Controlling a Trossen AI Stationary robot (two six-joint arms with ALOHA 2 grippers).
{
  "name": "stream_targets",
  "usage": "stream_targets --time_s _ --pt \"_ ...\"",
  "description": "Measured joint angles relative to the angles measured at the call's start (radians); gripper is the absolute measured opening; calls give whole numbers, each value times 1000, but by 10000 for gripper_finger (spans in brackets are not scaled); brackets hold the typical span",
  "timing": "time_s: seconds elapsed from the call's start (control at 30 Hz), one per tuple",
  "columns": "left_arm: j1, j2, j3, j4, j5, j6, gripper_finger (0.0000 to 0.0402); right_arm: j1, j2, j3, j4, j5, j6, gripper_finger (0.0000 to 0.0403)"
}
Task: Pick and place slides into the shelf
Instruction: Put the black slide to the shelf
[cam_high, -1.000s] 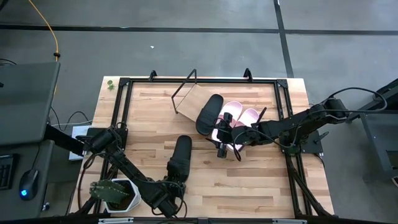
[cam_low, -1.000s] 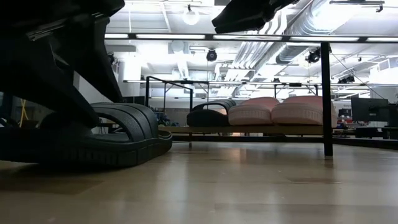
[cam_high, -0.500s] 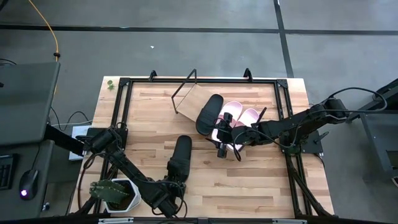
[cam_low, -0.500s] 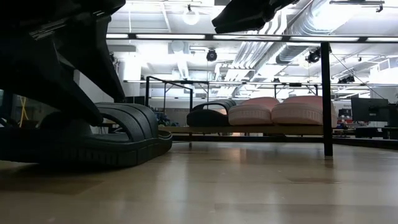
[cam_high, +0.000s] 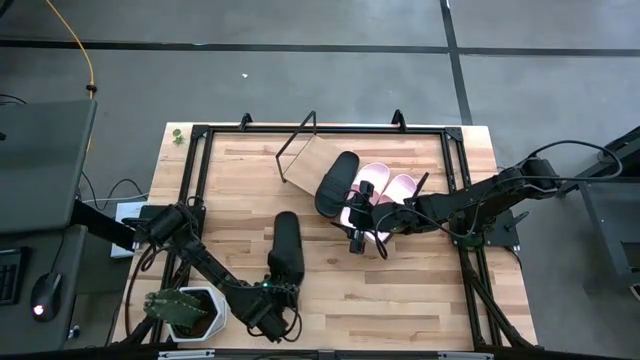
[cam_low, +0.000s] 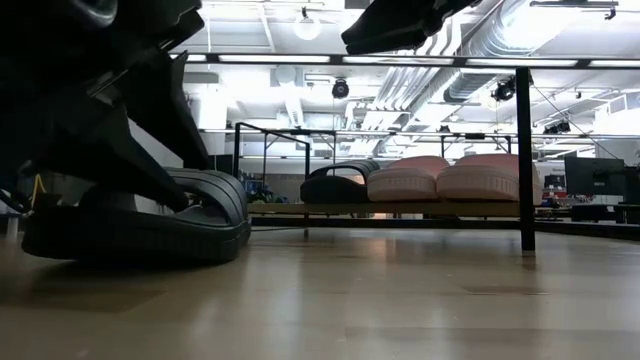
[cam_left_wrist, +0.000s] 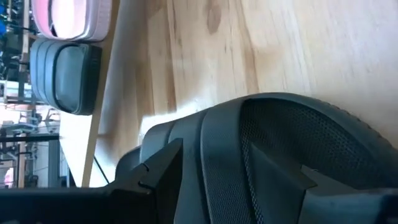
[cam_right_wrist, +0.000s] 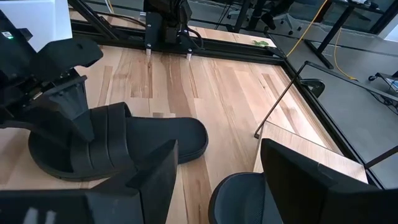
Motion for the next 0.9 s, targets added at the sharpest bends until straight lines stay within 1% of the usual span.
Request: stream_targets --time_s 0.33,0.53,0.9 --pt "0 0 0 -12 -7 -35 166 0 0 0 -1 0 3 222" --pt "10 0 -2 -14 13 -55 165 0 0 0 -4 0 2 222" --pt "37 0 -73 -10 -14 -107 165 0 0 0 -4 0 1 222"
